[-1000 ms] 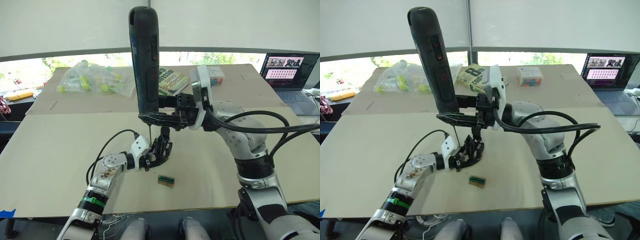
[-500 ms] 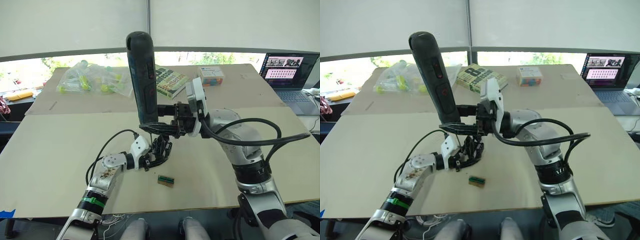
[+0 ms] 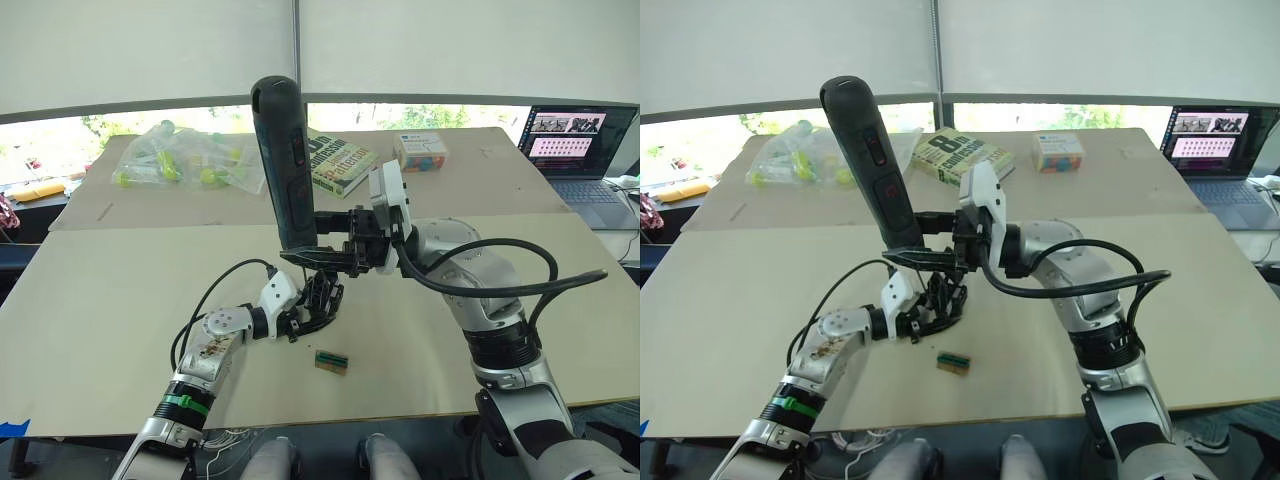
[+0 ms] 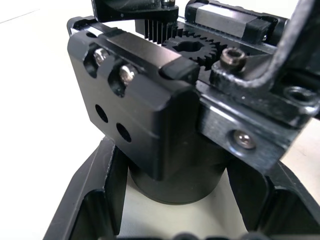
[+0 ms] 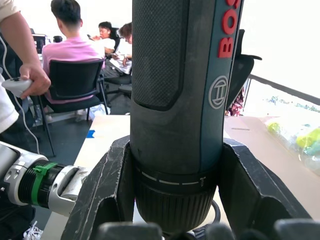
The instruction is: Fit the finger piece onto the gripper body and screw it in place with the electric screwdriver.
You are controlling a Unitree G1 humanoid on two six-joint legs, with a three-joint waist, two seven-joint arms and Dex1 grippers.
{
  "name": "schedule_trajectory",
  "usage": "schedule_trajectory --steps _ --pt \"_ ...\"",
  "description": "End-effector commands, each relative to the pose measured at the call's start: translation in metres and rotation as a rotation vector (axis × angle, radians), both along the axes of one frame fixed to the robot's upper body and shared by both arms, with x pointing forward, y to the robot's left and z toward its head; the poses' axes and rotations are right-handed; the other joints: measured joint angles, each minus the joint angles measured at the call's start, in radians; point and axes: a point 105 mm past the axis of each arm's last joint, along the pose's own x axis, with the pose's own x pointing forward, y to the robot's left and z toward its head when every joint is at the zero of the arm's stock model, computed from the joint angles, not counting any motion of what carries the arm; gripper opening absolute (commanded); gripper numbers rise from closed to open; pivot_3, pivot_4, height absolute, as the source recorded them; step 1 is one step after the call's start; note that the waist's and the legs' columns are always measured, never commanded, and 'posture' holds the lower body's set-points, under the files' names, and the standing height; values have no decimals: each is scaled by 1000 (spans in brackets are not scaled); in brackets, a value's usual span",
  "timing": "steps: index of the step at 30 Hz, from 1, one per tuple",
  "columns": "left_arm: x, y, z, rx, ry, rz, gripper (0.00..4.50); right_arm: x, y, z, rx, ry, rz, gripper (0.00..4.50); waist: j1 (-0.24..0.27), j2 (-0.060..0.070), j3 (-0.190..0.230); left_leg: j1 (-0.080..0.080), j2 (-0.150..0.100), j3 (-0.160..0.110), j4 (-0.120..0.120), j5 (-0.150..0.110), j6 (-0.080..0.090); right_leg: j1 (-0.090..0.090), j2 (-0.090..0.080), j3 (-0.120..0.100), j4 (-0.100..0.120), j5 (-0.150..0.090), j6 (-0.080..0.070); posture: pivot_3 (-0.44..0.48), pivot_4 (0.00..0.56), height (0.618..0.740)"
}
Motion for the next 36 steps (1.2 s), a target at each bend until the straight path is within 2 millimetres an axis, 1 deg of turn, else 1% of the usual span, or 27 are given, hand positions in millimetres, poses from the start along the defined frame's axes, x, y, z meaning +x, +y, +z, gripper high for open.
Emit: schedule_trajectory --steps 1,22,36 --pt "-7 -2 -10 8 43 -16 2331 -6 1 12 37 -69 24 1956 0 0 0 0 0 0 0 0 0 0 0 0 0 0 0 0 150 740" --pt "-8 -3 -12 7 49 -15 2331 -7 4 7 29 -64 27 1956 -3 0 0 0 0 0 0 0 0 0 0 0 0 0 0 0 150 740" --pt "-9 -4 -12 7 51 -18 2331 -5 3 9 26 -88 20 1956 -4 0 0 0 0 0 0 0 0 0 0 0 0 0 0 0 150 740"
